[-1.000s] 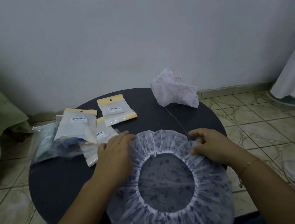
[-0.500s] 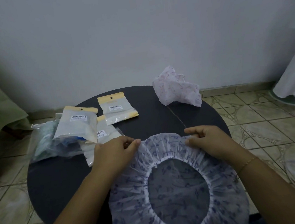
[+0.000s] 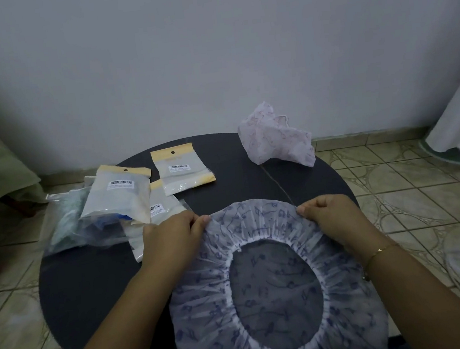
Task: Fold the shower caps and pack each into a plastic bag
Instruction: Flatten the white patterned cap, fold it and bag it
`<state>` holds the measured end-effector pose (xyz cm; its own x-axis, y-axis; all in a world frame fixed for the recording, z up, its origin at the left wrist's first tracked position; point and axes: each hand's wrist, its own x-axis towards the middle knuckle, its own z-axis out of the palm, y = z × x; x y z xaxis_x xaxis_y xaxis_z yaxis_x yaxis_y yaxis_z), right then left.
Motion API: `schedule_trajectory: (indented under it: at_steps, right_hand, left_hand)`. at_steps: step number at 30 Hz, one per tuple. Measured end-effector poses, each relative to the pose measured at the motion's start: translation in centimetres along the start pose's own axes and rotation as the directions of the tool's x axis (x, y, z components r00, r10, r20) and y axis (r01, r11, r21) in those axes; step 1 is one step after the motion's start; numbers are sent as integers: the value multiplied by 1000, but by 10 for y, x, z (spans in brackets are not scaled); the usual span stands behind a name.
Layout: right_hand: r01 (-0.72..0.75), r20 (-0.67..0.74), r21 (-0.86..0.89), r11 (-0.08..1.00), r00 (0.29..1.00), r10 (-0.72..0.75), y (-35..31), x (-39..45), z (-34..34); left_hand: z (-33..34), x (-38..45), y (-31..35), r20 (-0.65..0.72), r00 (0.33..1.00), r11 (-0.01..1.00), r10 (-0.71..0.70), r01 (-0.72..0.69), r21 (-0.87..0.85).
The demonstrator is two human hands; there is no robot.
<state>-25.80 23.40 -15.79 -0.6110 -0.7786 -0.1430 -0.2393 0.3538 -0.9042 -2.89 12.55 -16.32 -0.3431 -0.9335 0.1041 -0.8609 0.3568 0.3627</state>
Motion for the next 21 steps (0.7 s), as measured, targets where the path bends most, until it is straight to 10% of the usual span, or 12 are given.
schedule_trajectory:
  at_steps: [15, 21]
  right_hand:
    - [289, -94, -386, 876, 932, -350, 4, -15, -12]
    - [445, 71, -534, 719, 871, -486, 9, -34, -4]
  left_hand:
    - [2, -10, -6, -319, 947, 990, 44, 1, 139]
    - [1, -33, 1, -252, 888, 923, 385, -365, 121]
